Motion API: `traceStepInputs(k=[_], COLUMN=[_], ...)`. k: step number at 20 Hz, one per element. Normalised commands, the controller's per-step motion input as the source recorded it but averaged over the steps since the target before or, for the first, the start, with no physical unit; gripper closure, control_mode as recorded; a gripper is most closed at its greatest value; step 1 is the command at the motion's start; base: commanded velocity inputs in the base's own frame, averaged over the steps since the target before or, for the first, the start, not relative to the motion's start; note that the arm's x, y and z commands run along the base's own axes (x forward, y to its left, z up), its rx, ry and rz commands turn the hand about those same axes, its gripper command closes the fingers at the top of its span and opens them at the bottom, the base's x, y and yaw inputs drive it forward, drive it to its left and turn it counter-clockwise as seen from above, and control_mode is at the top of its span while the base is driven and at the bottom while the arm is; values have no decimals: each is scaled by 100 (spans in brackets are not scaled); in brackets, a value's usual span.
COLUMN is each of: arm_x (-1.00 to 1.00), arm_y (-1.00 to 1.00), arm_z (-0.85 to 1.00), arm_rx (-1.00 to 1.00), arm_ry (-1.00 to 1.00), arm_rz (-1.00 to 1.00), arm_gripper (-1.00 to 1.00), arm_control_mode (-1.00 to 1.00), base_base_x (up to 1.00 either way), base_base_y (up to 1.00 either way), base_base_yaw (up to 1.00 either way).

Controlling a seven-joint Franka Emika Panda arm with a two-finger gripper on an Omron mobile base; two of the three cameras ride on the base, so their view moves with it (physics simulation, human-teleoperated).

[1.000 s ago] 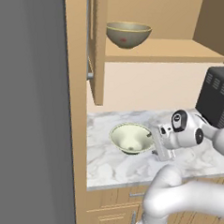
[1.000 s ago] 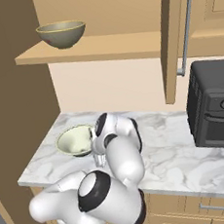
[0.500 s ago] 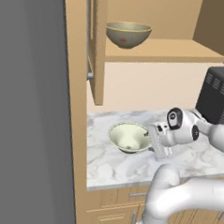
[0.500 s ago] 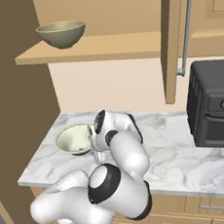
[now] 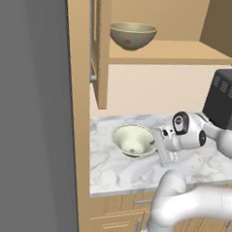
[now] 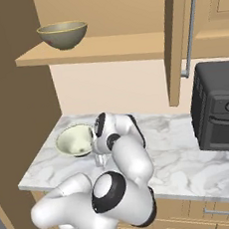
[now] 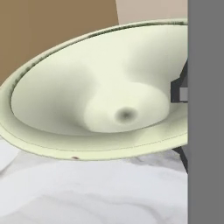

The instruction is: Open the cabinet. Pick the bowls from the counter and place them in the cabinet. Then close the cabinet.

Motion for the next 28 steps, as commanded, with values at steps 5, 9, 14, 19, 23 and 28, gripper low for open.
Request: traceStepInputs(k=[5, 9, 14, 19, 23, 28], arm_x=[-44, -52, -28, -44, -54, -76], arm_y=[-12, -46, -61, -73, -70, -66], arm_z=[60, 100, 100, 100, 100, 100], arm_rx=[-1, -1, -7, -5, -6, -6], arm_ry=[0, 0, 3, 7, 14, 6], arm_rz=[0, -8, -10, -12, -11, -7], arm_gripper=[100, 100, 100, 100, 100, 100], arm_control_mode=[-100, -100, -100, -100, -100, -100], base_base_x=[0, 0, 0, 0, 0, 0], base_base_y=[0, 0, 0, 0, 0, 0], base_base_yaw=[0, 0, 0, 0, 0, 0])
